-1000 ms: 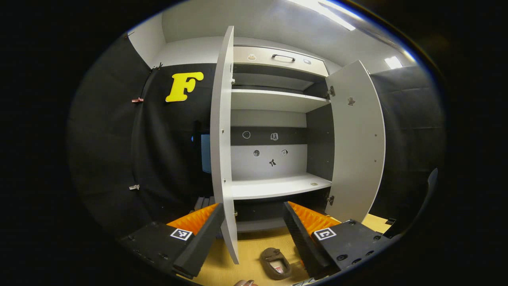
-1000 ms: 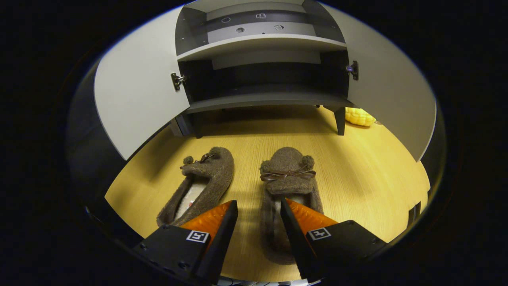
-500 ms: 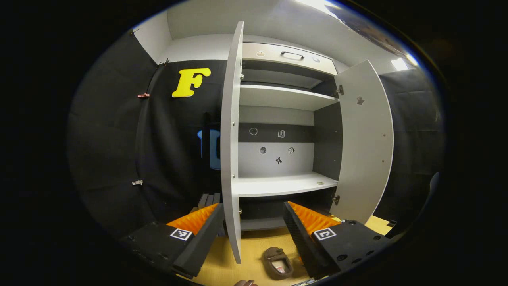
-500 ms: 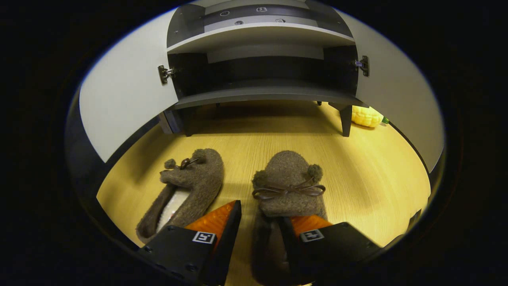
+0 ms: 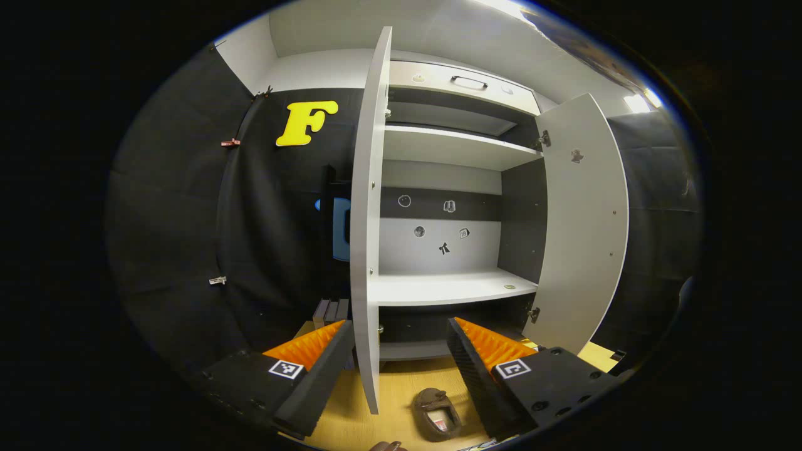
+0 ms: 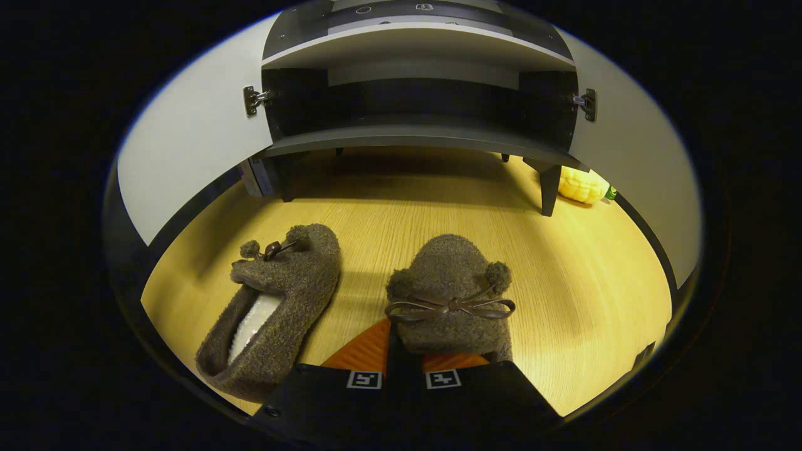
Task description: Grab one shoe with the right hand and put it into the shoe cabinet, grab the other shoe with the left hand and put it into the shoe cabinet; then close the right door with the right hand and the left door with the left hand.
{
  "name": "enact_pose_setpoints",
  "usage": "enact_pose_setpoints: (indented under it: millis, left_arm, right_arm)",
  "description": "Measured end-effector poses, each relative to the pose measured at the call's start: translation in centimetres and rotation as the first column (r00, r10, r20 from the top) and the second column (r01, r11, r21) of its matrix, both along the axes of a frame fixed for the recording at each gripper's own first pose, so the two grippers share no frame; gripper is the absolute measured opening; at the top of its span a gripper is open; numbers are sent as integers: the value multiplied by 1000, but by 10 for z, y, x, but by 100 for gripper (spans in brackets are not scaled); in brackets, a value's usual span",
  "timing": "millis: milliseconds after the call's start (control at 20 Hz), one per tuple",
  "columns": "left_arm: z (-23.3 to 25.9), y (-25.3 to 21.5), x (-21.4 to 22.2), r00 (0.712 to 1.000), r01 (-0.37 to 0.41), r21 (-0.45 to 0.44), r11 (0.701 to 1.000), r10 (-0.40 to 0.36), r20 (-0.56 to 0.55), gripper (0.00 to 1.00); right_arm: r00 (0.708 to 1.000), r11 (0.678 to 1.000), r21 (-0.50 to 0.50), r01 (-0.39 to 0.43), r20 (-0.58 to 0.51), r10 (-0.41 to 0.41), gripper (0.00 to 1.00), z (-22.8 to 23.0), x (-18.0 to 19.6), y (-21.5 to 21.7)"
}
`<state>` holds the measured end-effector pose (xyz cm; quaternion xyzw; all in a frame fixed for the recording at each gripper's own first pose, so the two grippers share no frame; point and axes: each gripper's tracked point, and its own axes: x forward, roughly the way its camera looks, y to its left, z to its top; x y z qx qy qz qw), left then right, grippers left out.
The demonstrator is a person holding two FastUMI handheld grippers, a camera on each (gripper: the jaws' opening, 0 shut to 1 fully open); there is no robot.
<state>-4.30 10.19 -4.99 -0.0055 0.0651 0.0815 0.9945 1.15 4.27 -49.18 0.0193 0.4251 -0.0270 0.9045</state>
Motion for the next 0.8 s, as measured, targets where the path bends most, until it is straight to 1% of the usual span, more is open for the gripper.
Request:
enact_pose_setpoints:
  millis: [50, 150, 250, 350, 450, 550, 650, 800]
  left_arm:
    - [1, 0, 0, 1000, -5, 7, 1000, 5, 1, 95]
    - [3, 0, -2, 1000, -9, 12, 1000, 9, 6, 95]
    - [5, -2, 0, 1000, -7, 7, 1000, 7, 10, 95]
    - [8, -5, 4, 1000, -4, -2, 1000, 4, 26, 95]
    - [10, -11, 8, 999, 8, -29, 1000, -7, 43, 95]
    - [11, -16, 15, 998, 21, -65, 998, -16, 66, 95]
    - [12, -22, 20, 996, 33, -101, 994, -25, 85, 95]
    - [12, -31, 23, 994, 50, -124, 991, -37, 104, 94]
  right_arm:
    - [1000, 1000, 11, -2, 0, 2, 6, 2, 1, 0]
    - [1000, 1000, 27, -15, -7, 16, 5, 4, -1, 0]
    - [1000, 998, 56, -21, 9, 21, 5, 20, -1, -4]
    - [998, 992, 125, -17, 61, 9, 5, 58, 3, -4]
    - [990, 992, 129, -12, 140, -6, 5, 110, 15, -16]
    - [972, 992, 120, -23, 235, -6, 5, 173, 33, -29]
    - [937, 994, 102, -48, 349, 9, 5, 237, 59, -42]
    - [888, 998, 19, -59, 458, 44, 5, 311, 98, -61]
